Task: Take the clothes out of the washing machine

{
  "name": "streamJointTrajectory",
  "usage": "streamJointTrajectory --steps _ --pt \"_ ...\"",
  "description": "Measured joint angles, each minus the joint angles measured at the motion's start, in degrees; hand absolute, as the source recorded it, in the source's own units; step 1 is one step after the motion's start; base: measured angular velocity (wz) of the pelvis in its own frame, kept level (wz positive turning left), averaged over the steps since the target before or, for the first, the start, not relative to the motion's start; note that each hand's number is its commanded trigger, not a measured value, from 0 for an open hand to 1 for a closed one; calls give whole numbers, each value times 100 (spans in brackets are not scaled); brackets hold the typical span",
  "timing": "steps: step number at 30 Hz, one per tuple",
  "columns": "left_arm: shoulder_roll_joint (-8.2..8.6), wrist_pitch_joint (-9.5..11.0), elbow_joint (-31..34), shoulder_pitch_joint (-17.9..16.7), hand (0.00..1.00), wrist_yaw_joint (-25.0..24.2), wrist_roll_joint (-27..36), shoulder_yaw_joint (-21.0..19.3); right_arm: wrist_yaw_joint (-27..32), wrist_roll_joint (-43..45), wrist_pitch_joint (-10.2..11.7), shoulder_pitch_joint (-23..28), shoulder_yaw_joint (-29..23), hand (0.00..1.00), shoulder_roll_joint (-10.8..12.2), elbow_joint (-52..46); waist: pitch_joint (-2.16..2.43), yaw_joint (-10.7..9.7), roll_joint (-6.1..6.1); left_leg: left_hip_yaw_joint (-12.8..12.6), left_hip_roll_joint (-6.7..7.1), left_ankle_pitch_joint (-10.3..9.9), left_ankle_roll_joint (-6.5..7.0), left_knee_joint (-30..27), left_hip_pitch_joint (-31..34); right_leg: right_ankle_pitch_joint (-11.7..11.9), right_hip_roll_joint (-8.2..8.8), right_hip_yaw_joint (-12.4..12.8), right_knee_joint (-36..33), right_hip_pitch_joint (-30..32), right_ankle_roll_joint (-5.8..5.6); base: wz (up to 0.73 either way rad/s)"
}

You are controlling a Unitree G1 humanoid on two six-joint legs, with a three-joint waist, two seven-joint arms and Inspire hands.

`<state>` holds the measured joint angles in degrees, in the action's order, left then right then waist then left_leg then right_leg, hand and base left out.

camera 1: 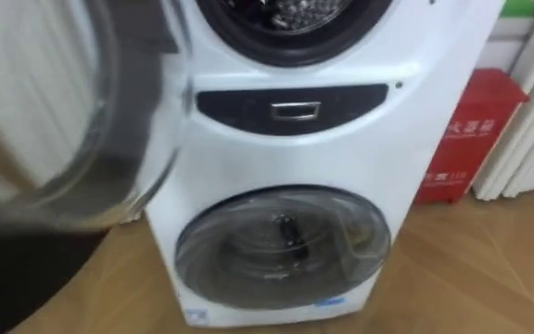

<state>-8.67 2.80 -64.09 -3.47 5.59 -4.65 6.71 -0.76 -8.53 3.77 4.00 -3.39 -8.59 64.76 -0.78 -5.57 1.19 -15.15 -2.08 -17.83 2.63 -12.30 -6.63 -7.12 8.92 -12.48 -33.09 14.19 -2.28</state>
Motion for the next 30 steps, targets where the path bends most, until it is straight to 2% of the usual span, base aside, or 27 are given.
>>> streamJointTrajectory --steps 1,2,3,4,5,6,7,8,9,10,11,13,14,16,18,21,25,26,30 --pt "17 27 4 11 0 -2 2 1 -6 -6 -2 40 52 0 -3 22 13 84 -7 -115 4 117 -28 110 -43 -299 -15 38 -381 -218 13 64" --pt "30 59 7 2 0 -1 2 3 4 -4 -7 68 141 0 -10 35 1 212 -49 -236 16 214 -57 221 -83 -535 -57 99 -504 -506 56 48" --pt "27 66 5 -14 0 0 8 2 13 -1 -5 82 198 0 -9 38 8 280 -73 -302 33 249 -71 259 -96 -629 -76 140 -456 -649 70 4" --pt "17 68 -3 -65 0 10 35 -47 2 -1 8 108 297 0 7 66 34 428 -148 -441 59 276 -110 262 -89 -839 -80 160 -190 -946 70 -35" --pt "16 66 -12 -127 0 19 65 -165 -13 13 35 44 438 0 17 132 37 513 -254 -543 88 295 -159 207 -80 -992 -109 139 377 -1130 42 -44" --pt "29 66 -23 -132 0 20 65 -225 -19 16 62 25 459 0 22 158 17 535 -297 -550 90 309 -184 182 -42 -1010 -138 108 612 -1186 48 -57" --pt "49 103 -31 -121 0 17 65 -327 -14 12 76 -9 472 0 26 193 43 632 -246 -474 76 329 -218 136 53 -1004 -240 195 993 -1238 60 -72" --pt "71 139 -71 -125 0 18 67 -479 -9 9 75 -22 540 0 25 219 10 733 -276 -190 67 339 -236 78 119 -926 -393 363 1275 -1264 183 -80" --pt "73 139 -88 -144 0 18 65 -546 -3 11 76 -42 610 0 24 215 20 757 -246 -5 41 354 -259 52 139 -855 -458 390 1374 -1294 220 -69" --pt "73 142 -102 -195 0 24 68 -655 -6 -3 67 1 729 0 23 215 38 757 -227 285 -31 363 -274 18 155 -732 -584 418 1603 -1417 275 -35" --pt "74 147 -97 -211 0 40 71 -668 -3 -31 57 47 766 0 22 215 53 695 -226 367 -74 383 -307 14 153 -673 -648 415 1751 -1473 311 -16" --pt "115 176 -43 -210 0 40 71 -684 24 -36 56 102 762 0 19 215 63 615 -238 375 -115 401 -337 30 156 -654 -700 394 1815 -1489 341 5" --pt "155 212 -38 -213 0 40 71 -725 27 -34 56 139 763 0 24 215 89 614 -254 390 -130 433 -390 56 151 -639 -728 395 1832 -1493 367 4" --pt "185 225 -39 -234 0 38 99 -731 5 -9 53 159 765 0 27 227 84 614 -309 436 -154 440 -399 69 114 -625 -754 400 1858 -1537 390 -3" --pt "210 224 -39 -291 0 33 197 -743 11 0 52 165 777 0 29 234 103 638 -342 437 -179 439 -399 69 89 -609 -814 448 1908 -1571 415 -10" --pt "248 222 -82 -319 0 -12 330 -811 7 64 41 165 769 0 44 233 89 644 -331 439 -221 423 -426 65 87 -576 -831 438 1971 -1614 428 0" --pt "268 218 -179 -354 0 -104 548 -879 18 209 42 184 626 0 42 243 78 581 -257 568 -216 423 -426 98 90 -519 -839 359 2150 -1731 422 13" --pt "271 217 -190 -356 0 -129 658 -877 20 226 42 182 618 0 44 245 59 584 -230 597 -211 423 -426 108 97 -519 -836 332 2150 -1730 421 14" --pt "270 215 -240 -388 0 -157 915 -882 23 259 46 173 599 0 44 259 51 598 -200 628 -203 430 -437 165 97 -519 -833 285 2174 -1730 420 6"
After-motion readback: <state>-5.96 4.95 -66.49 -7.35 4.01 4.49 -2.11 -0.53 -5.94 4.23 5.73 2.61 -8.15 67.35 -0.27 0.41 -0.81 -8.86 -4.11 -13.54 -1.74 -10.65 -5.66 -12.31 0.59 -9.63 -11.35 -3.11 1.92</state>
